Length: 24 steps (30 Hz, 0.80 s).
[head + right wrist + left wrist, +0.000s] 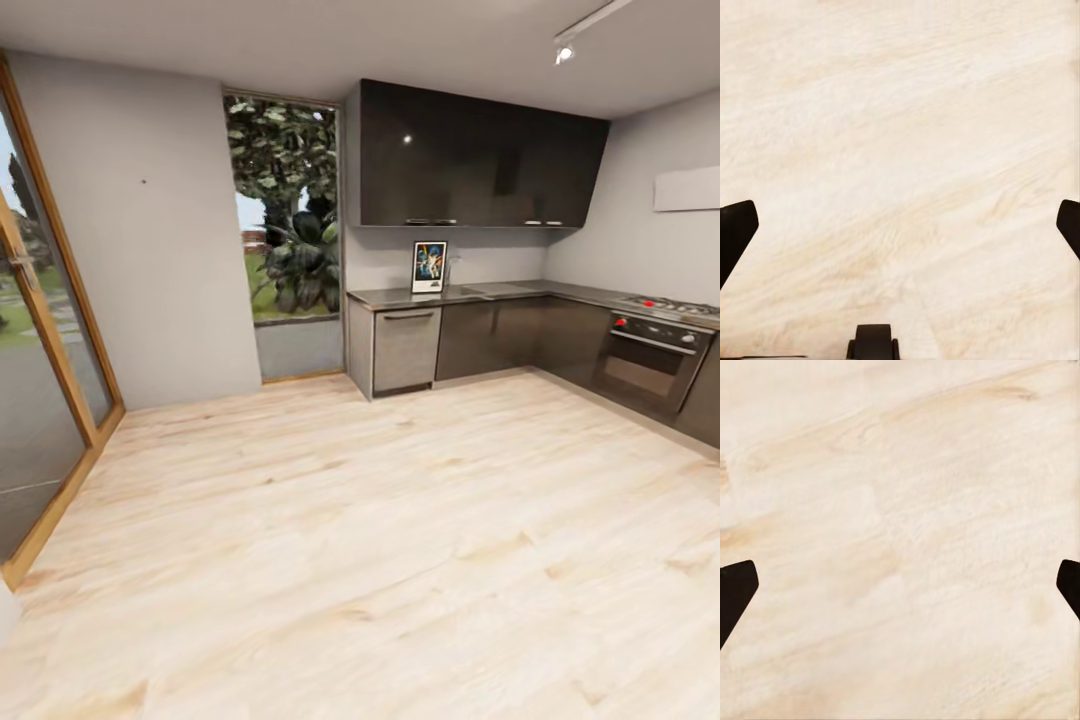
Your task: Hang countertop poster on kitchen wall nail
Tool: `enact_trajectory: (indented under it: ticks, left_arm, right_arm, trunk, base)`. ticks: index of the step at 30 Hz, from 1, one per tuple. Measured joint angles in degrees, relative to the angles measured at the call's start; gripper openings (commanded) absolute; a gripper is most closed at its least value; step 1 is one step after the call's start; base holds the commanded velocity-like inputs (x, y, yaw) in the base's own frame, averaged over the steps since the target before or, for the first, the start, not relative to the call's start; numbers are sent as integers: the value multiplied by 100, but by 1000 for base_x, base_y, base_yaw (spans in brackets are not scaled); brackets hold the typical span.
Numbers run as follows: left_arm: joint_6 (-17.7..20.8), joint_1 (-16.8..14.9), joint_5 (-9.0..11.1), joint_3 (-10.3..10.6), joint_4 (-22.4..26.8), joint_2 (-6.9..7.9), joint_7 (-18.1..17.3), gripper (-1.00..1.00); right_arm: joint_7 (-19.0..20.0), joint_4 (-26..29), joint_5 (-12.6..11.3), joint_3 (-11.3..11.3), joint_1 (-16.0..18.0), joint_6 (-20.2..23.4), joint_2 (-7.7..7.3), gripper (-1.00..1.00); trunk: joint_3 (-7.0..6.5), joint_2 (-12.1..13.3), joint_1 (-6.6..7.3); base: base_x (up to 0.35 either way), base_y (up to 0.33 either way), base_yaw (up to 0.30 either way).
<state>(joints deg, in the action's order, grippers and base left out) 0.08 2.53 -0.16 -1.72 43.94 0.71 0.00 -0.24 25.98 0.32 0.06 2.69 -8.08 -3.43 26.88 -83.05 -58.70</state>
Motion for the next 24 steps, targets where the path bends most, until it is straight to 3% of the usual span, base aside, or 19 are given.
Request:
enact_trajectory:
  ticks: [12,24]
  left_arm:
    - [13,0,2,-2,5,-8,14,100]
    - [16,1,2,-2,5,-9,20,100]
  right_arm:
    - [0,-1,0,-19,1,0,0,100]
    - [0,-1,-3,-30,1,0,-7,100]
  trunk:
    - [0,0,-1]
    - [0,0,0]
  base:
    - [142,-48,0]
    - [310,-1,0]
